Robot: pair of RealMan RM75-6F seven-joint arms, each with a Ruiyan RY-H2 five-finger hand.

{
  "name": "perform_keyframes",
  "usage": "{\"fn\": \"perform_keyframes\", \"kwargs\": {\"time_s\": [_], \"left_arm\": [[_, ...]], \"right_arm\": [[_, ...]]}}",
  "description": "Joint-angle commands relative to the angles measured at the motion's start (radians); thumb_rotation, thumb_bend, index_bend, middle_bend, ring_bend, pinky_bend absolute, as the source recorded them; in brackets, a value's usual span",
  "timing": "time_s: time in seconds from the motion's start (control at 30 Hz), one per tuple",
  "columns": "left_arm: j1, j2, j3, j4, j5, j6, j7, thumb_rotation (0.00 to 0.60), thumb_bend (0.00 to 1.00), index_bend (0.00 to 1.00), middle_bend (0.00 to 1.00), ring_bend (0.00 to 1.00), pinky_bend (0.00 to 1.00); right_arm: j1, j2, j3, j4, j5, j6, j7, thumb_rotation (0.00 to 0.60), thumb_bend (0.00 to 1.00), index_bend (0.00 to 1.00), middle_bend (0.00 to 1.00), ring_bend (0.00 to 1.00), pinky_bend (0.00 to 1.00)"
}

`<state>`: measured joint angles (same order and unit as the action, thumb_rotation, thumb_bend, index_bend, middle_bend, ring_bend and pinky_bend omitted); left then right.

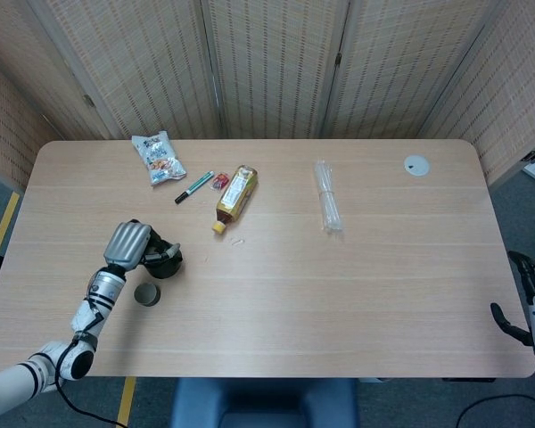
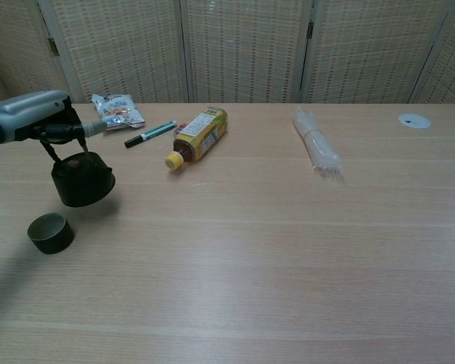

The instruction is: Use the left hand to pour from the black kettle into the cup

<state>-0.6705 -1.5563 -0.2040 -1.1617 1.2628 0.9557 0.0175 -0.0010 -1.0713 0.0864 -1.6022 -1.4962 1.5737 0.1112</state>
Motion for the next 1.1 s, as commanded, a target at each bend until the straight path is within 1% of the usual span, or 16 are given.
{"fn": "perform_keyframes", "kwargs": {"time_s": [0.03,0.2,0.43,0.63,0.87,0.93,1.0,1.03,1.1], "left_arm": [[-0.022,-0.029,-0.002,0.038,-0.009,-0.017,0.025,0.143,0.29,1.0,1.0,0.97,0.42],[-0.043,-0.066,0.003,0.097,-0.005,-0.023,0.054,0.148,0.29,1.0,1.0,0.94,0.39],[-0.062,-0.104,0.008,0.146,-0.006,-0.032,0.078,0.144,0.29,1.0,1.0,0.9,0.37],[-0.069,-0.125,0.014,0.172,-0.012,-0.044,0.094,0.142,0.29,0.99,1.0,0.88,0.36],[-0.067,-0.132,0.026,0.176,-0.021,-0.06,0.11,0.148,0.29,0.93,0.99,0.81,0.36],[-0.067,-0.13,0.028,0.17,-0.028,-0.07,0.116,0.147,0.29,0.89,0.95,0.76,0.35],[-0.066,-0.127,0.026,0.16,-0.036,-0.076,0.116,0.147,0.29,0.85,0.87,0.69,0.35],[-0.065,-0.125,0.024,0.154,-0.041,-0.079,0.113,0.145,0.29,0.82,0.79,0.62,0.35],[-0.064,-0.119,0.021,0.142,-0.049,-0.085,0.112,0.141,0.29,0.79,0.67,0.51,0.35]], "right_arm": [[-0.001,0.0,0.0,0.002,0.001,0.001,0.002,0.6,0.35,0.08,0.17,0.23,0.0],[-0.003,-0.001,0.0,0.004,0.002,0.001,0.004,0.6,0.35,0.08,0.17,0.23,0.0],[-0.003,-0.002,0.0,0.006,0.005,-0.001,0.005,0.6,0.35,0.08,0.17,0.23,0.0],[-0.005,-0.004,0.0,0.009,0.008,-0.003,0.007,0.6,0.35,0.08,0.17,0.23,0.0],[-0.005,-0.006,0.0,0.015,0.01,-0.007,0.01,0.6,0.35,0.08,0.17,0.23,0.0],[-0.004,-0.006,0.0,0.014,0.009,-0.007,0.01,0.6,0.35,0.08,0.17,0.23,0.0],[-0.005,-0.005,0.001,0.013,0.008,-0.005,0.01,0.6,0.35,0.08,0.17,0.22,0.0],[-0.005,-0.004,0.001,0.013,0.007,-0.004,0.01,0.6,0.35,0.08,0.17,0.23,0.0],[-0.006,-0.003,0.001,0.011,0.007,-0.002,0.009,0.6,0.35,0.08,0.17,0.23,0.0]]}}
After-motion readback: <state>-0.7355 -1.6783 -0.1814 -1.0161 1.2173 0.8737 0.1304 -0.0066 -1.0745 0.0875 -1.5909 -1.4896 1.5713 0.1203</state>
